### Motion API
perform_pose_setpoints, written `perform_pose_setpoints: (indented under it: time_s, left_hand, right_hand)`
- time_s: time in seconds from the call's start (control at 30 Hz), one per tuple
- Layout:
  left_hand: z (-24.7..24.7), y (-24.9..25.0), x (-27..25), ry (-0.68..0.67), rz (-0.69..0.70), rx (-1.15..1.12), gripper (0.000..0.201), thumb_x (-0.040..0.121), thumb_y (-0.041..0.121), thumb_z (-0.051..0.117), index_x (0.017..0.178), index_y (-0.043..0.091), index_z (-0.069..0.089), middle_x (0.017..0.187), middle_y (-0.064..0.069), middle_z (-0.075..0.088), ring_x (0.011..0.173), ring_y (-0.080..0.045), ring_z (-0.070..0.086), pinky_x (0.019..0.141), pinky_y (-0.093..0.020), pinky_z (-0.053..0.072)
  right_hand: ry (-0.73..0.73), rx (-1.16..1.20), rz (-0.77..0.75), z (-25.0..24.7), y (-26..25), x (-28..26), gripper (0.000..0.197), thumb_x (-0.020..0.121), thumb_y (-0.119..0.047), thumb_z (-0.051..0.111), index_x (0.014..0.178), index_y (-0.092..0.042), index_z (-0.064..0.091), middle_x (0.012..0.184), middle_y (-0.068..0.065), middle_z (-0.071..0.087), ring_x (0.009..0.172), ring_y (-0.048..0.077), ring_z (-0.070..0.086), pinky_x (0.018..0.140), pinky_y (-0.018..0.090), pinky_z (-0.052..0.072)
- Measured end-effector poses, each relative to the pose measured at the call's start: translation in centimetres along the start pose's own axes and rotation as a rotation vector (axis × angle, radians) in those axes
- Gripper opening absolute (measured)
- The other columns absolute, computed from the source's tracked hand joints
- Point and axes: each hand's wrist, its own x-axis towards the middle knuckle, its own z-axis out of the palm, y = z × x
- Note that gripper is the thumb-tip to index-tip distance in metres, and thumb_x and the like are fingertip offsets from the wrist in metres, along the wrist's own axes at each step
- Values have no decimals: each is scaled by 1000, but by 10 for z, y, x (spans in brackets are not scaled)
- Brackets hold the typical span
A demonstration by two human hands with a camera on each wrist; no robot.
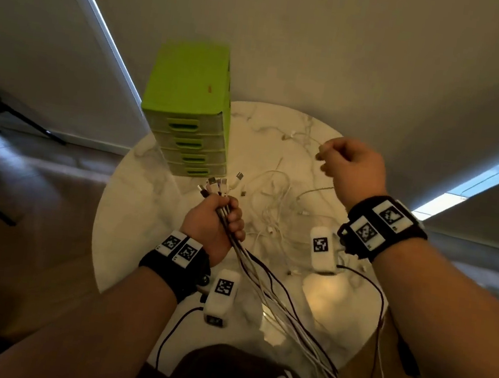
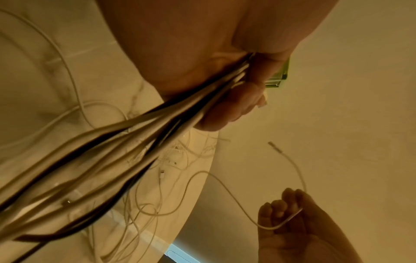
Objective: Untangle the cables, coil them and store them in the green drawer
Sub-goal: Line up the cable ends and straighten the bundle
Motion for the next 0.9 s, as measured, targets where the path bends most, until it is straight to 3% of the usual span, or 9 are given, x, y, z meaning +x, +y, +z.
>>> perform_pose_setpoints:
  time_s: [0.1, 0.23, 0.37, 0.53, 0.63, 0.7, 0.77, 0.83, 0.9]
  left_hand:
    - [12, -6, -3, -5, 36, -59, 21, 96, 18, 37, 82, 14, 52, 64, 0, 44, 47, -14, 32, 48, -27, 36]
    - [31, -16, -9, -34, 80, -133, 22, 100, 16, 38, 89, 13, 56, 83, -5, 65, 43, -12, 30, 50, -27, 38]
    - [46, -30, -17, -44, 129, -74, 24, 104, 23, 40, 98, 11, 60, 95, -8, 71, 46, -13, 33, 51, -27, 32]
    - [63, -54, -20, 11, 231, 40, 23, 108, 25, 39, 92, 16, 54, 70, 2, 50, 48, -11, 30, 46, -24, 28]
    - [72, -67, -24, 18, 271, 125, 23, 109, 24, 41, 91, 15, 53, 64, 3, 46, 47, -10, 29, 45, -23, 27]
    - [77, -75, -27, 0, 286, 174, 24, 108, 24, 41, 91, 14, 54, 64, 3, 46, 47, -9, 29, 45, -24, 25]
    - [82, -79, -30, -25, 303, 233, 24, 108, 24, 41, 92, 13, 56, 64, 2, 46, 47, -9, 29, 46, -24, 25]
    - [85, -81, -32, -47, 312, 285, 22, 108, 24, 41, 100, 11, 57, 65, 2, 47, 49, -10, 30, 48, -26, 25]
    - [87, -82, -34, -63, 316, 313, 20, 109, 22, 40, 110, 10, 56, 65, 1, 49, 51, -11, 30, 51, -28, 25]
  right_hand:
    - [-277, 126, -39, 1, -11, -32, 4, 96, -8, 64, 97, -10, 68, 77, 7, 75, 61, 17, 61, 62, 30, 54]
    - [-526, -125, -46, 3, 5, -67, 2, 96, -19, 67, 94, -20, 66, 73, 3, 75, 54, 14, 59, 58, 33, 52]
    - [-530, -372, -131, -3, 27, -85, 8, 95, -35, 66, 89, -30, 62, 65, -7, 71, 56, 2, 60, 61, 25, 45]
    - [-647, -396, -174, -24, 42, -90, 12, 89, -41, 69, 89, -29, 66, 75, -8, 70, 69, 8, 65, 71, 35, 55]
    - [-532, -269, -171, -33, 44, -82, 19, 92, -45, 68, 107, -34, 70, 92, -13, 69, 81, 6, 64, 77, 30, 53]
    - [-439, -167, -168, -36, 38, -73, 36, 96, -42, 64, 131, -35, 62, 107, -16, 69, 96, 2, 64, 87, 22, 50]
    - [-452, -115, -166, -34, 30, -64, 49, 99, -39, 61, 147, -33, 50, 125, -18, 67, 111, -5, 60, 95, 11, 42]
    - [-513, -113, -168, -32, 23, -58, 48, 100, -34, 61, 147, -31, 52, 130, -16, 66, 114, -7, 59, 100, 13, 40]
    - [-520, -132, -184, -30, 21, -57, 41, 99, -29, 62, 140, -33, 59, 118, -17, 69, 101, -9, 64, 98, 16, 44]
